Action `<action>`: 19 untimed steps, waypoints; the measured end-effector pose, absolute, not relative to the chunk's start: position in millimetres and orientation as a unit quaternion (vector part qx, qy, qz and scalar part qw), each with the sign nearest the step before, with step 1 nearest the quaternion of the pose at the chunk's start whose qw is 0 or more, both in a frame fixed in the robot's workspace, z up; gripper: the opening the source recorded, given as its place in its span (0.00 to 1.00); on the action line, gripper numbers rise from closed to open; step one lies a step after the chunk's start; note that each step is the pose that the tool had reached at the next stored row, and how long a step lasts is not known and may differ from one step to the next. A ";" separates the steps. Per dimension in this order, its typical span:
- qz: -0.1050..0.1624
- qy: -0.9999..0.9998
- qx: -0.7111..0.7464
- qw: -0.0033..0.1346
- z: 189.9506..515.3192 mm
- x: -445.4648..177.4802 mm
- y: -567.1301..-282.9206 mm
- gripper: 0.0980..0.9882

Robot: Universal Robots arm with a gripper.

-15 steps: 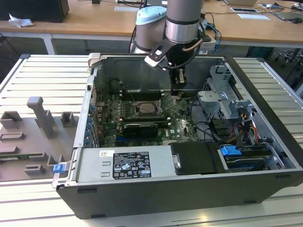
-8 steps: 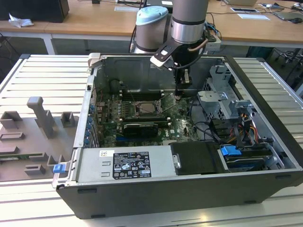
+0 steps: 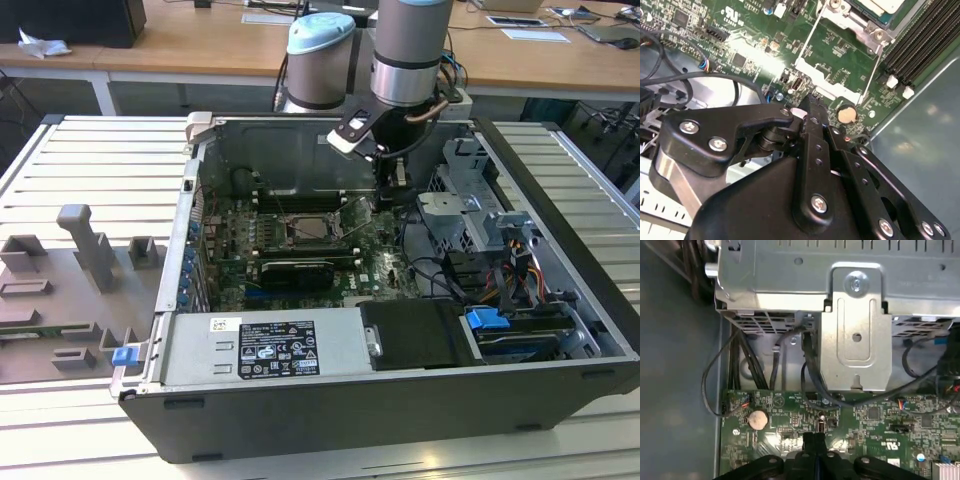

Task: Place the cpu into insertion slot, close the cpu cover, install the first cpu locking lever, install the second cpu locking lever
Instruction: 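Close the cpu cover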

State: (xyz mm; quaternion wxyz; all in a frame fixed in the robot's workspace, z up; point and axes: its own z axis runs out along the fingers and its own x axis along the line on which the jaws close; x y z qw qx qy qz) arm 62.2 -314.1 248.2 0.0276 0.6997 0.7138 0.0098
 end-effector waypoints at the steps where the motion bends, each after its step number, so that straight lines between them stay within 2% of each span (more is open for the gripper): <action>1: 0.006 0.714 0.700 0.024 248.2 62.2 -314.1 0.01; 8: -0.004 0.714 0.700 0.014 250.3 61.7 -314.1 0.01; 19: -0.005 0.714 0.700 0.013 254.0 49.0 -314.1 0.01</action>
